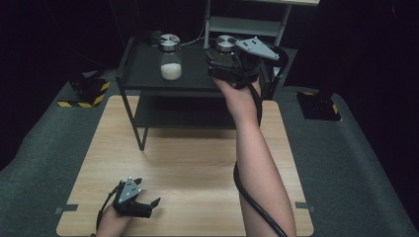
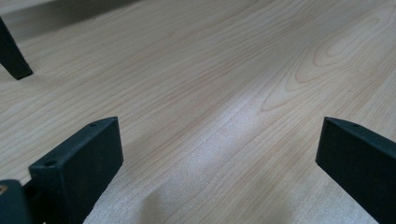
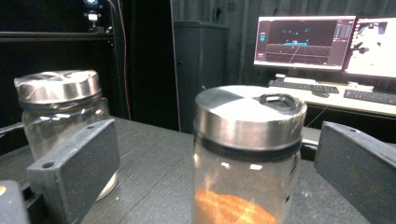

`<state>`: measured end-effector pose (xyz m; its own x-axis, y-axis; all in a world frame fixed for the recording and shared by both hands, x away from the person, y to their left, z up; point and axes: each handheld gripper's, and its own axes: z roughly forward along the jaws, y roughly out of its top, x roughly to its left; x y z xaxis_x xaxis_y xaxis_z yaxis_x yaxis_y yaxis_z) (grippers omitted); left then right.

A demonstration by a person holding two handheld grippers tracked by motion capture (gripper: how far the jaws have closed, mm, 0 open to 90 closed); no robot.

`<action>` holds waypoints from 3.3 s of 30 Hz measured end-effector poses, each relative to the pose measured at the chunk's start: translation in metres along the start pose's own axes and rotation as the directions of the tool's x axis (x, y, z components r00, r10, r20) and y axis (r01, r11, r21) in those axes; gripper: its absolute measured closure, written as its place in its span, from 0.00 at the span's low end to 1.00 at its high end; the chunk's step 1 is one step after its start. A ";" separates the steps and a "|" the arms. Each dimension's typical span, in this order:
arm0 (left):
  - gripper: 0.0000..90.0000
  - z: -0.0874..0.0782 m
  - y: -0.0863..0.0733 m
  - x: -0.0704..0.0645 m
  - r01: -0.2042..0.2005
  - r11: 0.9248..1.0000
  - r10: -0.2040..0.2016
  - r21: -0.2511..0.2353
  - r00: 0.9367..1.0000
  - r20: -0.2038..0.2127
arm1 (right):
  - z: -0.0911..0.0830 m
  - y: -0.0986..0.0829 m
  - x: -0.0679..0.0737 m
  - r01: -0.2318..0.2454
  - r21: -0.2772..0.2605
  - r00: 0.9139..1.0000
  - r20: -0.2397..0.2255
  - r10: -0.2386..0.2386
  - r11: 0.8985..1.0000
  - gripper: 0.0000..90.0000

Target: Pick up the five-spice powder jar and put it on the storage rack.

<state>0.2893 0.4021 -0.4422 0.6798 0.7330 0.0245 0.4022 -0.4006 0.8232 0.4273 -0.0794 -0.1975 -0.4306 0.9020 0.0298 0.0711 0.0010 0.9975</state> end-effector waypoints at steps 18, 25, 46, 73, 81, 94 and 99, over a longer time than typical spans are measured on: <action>0.01 0.000 0.000 0.001 0.001 1.000 -0.001 0.002 1.000 0.004 | -0.030 -0.021 -0.002 0.014 -0.010 1.000 -0.028 -0.015 1.000 0.00; 0.01 0.000 0.001 0.001 0.002 1.000 -0.002 0.003 1.000 0.005 | -0.042 -0.034 -0.004 0.011 -0.013 0.999 -0.045 -0.012 1.000 0.00; 0.01 0.000 0.001 -0.002 -0.017 1.000 0.017 0.003 1.000 -0.003 | -0.070 -0.082 0.001 0.041 0.005 0.995 -0.087 -0.040 0.999 0.00; 0.01 0.000 0.000 0.000 -0.011 1.000 0.011 -0.002 1.000 -0.001 | -0.107 -0.162 -0.004 0.023 0.103 0.994 -0.111 -0.011 0.994 0.00; 0.01 -0.002 -0.002 0.003 0.001 1.000 -0.001 -0.003 1.000 -0.008 | -0.114 -0.184 -0.004 0.024 0.147 0.994 -0.112 -0.007 0.989 0.00; 0.01 -0.002 -0.002 0.004 0.003 1.000 -0.003 -0.002 1.000 -0.007 | -0.122 -0.221 -0.006 0.009 0.242 0.994 -0.104 0.017 0.970 0.00; 0.01 -0.002 -0.001 0.004 0.004 1.000 -0.004 -0.002 1.000 -0.008 | -0.124 -0.238 -0.007 -0.010 0.288 0.994 -0.097 0.040 0.957 0.00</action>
<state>0.2902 0.4064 -0.4423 0.6733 0.7389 0.0258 0.4040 -0.3969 0.8242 0.3014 -0.1392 -0.4269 -0.5128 0.8551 0.0759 0.3320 0.1160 0.9361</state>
